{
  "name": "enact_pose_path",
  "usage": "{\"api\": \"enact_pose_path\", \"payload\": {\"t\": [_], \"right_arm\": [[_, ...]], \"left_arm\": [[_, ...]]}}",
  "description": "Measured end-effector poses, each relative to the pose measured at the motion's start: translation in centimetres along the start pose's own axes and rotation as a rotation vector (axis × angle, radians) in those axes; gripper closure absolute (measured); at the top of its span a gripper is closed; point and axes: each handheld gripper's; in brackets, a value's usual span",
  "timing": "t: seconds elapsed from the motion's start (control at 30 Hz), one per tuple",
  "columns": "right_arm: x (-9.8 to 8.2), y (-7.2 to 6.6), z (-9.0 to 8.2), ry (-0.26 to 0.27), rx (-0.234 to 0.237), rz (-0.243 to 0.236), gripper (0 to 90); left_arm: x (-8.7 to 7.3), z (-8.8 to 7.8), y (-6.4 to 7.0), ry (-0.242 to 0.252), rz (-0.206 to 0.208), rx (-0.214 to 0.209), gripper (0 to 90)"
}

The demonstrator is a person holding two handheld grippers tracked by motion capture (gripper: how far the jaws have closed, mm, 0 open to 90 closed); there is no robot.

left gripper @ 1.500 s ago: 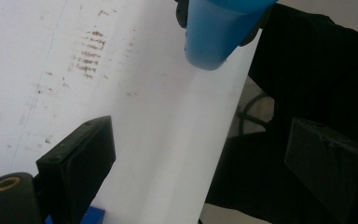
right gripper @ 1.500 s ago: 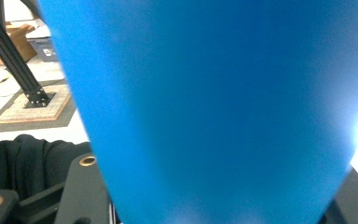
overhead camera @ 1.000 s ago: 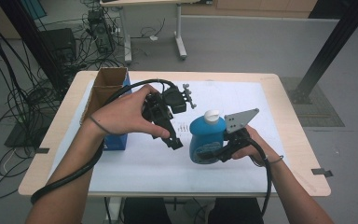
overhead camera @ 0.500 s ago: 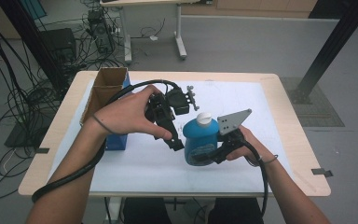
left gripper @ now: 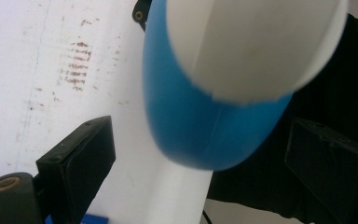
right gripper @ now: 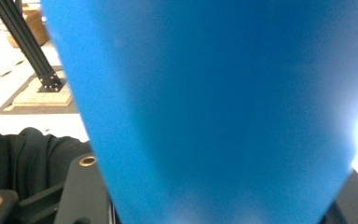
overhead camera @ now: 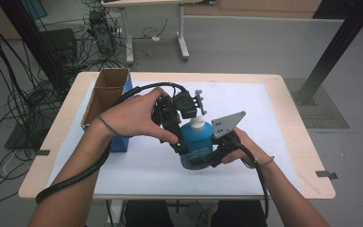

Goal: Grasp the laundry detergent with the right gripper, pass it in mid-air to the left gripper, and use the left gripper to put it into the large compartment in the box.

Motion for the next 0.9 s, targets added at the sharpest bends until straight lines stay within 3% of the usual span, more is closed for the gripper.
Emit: {"api": "enact_pose_path", "payload": {"t": [0.9], "right_arm": [[1.2,-0.3,1.5,0.0,0.026,-0.023,41.5]], "left_arm": [[1.1,0.5,0.6,-0.024,0.012,0.003,8.4]]}}
Point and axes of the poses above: each handheld gripper's, and its own axes: z roughly forward along the jaws, x roughly out of its top, y roughly to its right, and after that the axes turned 3 degrees about -y, right-handed
